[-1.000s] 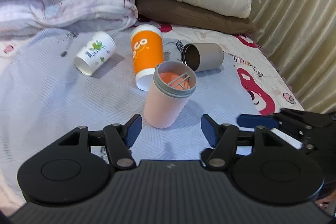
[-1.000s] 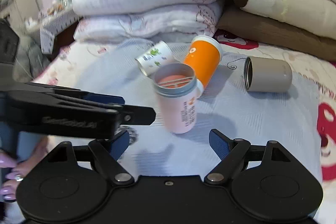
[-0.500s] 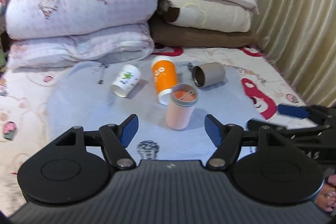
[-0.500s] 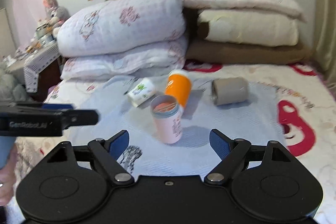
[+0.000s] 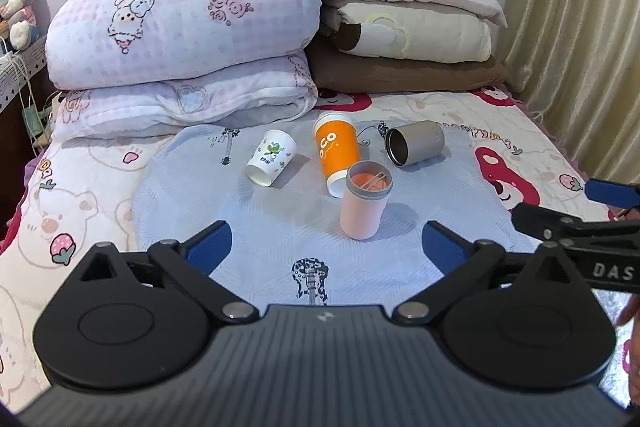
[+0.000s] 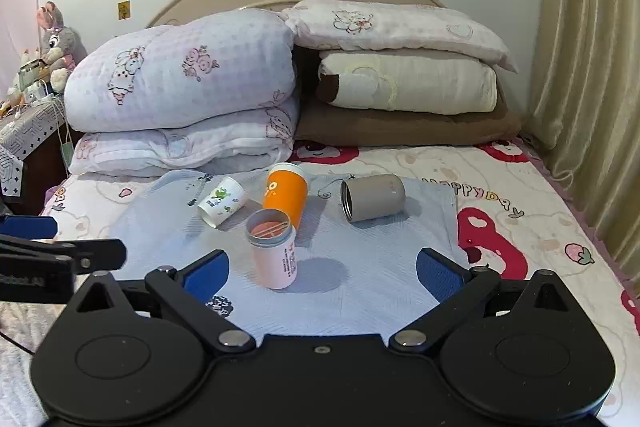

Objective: Flip cup upright

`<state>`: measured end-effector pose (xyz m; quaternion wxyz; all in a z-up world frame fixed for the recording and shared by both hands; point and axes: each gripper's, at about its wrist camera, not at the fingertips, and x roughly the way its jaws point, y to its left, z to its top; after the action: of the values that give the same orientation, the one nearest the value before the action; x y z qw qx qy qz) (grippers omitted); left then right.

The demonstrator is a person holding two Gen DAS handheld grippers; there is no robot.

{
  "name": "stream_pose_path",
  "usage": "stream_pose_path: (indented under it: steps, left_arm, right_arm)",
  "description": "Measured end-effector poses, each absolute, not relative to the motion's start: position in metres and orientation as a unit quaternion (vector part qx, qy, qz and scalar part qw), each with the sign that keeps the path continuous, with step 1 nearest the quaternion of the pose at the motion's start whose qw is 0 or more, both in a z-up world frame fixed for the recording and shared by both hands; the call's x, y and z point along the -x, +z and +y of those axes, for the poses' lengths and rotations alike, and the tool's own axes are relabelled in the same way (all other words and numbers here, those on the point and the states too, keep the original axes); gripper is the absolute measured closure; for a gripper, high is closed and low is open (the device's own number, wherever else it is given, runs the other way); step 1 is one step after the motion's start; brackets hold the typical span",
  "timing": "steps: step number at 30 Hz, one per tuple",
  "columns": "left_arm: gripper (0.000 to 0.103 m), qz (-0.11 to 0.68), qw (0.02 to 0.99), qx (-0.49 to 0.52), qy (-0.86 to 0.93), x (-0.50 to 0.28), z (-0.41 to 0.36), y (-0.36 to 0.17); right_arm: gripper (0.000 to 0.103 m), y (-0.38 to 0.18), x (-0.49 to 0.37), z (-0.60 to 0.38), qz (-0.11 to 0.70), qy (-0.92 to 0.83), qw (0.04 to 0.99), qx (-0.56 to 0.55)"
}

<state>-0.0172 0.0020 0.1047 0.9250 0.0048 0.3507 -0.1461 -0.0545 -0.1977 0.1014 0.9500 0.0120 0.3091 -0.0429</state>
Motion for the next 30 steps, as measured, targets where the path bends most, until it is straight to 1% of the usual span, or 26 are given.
stream_pose_path:
  steps: [9, 30]
  left_arm:
    - [0.0, 0.382, 0.917, -0.002, -0.119, 0.019, 0.008, 0.103]
    - [0.0, 0.402, 0.911, -0.025, -0.084, 0.013, 0.01, 0.095]
  right_arm:
    - [0.001, 0.11, 0.062, -0.183, 0.326, -0.035, 0.945, -0.005]
    - [0.001, 0.096, 0.054, -0.184, 0.365, -0.06, 0.929, -0.013]
